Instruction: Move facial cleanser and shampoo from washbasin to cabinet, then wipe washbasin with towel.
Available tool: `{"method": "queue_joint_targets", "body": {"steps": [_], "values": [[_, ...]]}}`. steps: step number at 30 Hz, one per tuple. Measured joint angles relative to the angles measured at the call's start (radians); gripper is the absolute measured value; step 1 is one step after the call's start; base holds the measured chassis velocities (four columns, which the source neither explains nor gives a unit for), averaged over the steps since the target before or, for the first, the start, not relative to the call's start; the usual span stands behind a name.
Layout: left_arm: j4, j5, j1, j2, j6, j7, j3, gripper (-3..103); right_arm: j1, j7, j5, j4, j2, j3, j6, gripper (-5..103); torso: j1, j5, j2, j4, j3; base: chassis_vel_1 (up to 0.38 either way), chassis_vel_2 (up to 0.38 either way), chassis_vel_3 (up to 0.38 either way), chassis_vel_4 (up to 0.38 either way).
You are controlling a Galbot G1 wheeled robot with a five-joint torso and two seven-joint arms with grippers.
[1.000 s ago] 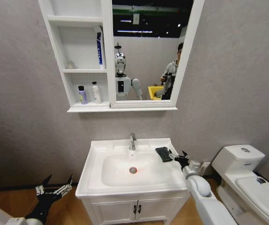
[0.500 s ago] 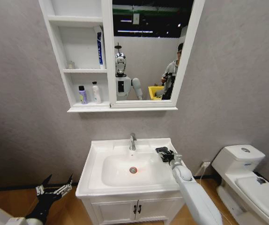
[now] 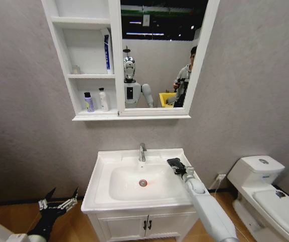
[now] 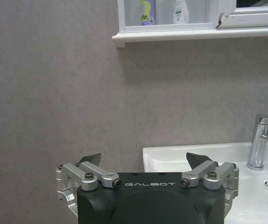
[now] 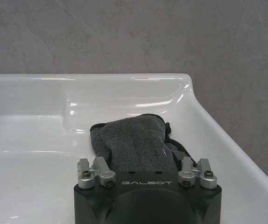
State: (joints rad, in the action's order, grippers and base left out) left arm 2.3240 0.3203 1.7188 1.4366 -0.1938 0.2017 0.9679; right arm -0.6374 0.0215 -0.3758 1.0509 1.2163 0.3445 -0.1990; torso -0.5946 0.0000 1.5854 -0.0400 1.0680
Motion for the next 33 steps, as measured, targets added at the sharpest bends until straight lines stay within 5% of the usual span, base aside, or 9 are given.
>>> {"method": "queue_joint_targets", "body": {"steps": [16,24,33], "values": [[0.0,0.0,0.0,0.0,0.0,0.0,0.0,100,-0.038,0.007,0.007,0.128,-0.019,0.015,-0.027,10,0.0,0.0001,0.0,-0.0001,0.0,0.0,0.0,0.0,0.0],[0.0,0.0,0.0,0.0,0.0,0.0,0.0,100,-0.101,0.036,-0.057,0.298,-0.049,0.015,-0.073,7,0.0,-0.0003,0.0,0.0,0.0,0.0,0.0,0.0,0.0],[0.0,0.0,0.0,0.0,0.0,0.0,0.0,100,-0.236,0.113,-0.125,0.442,-0.036,-0.108,-0.128,7,0.0,0.0002,0.0,-0.0001,0.0,0.0,0.0,0.0,0.0]]}}
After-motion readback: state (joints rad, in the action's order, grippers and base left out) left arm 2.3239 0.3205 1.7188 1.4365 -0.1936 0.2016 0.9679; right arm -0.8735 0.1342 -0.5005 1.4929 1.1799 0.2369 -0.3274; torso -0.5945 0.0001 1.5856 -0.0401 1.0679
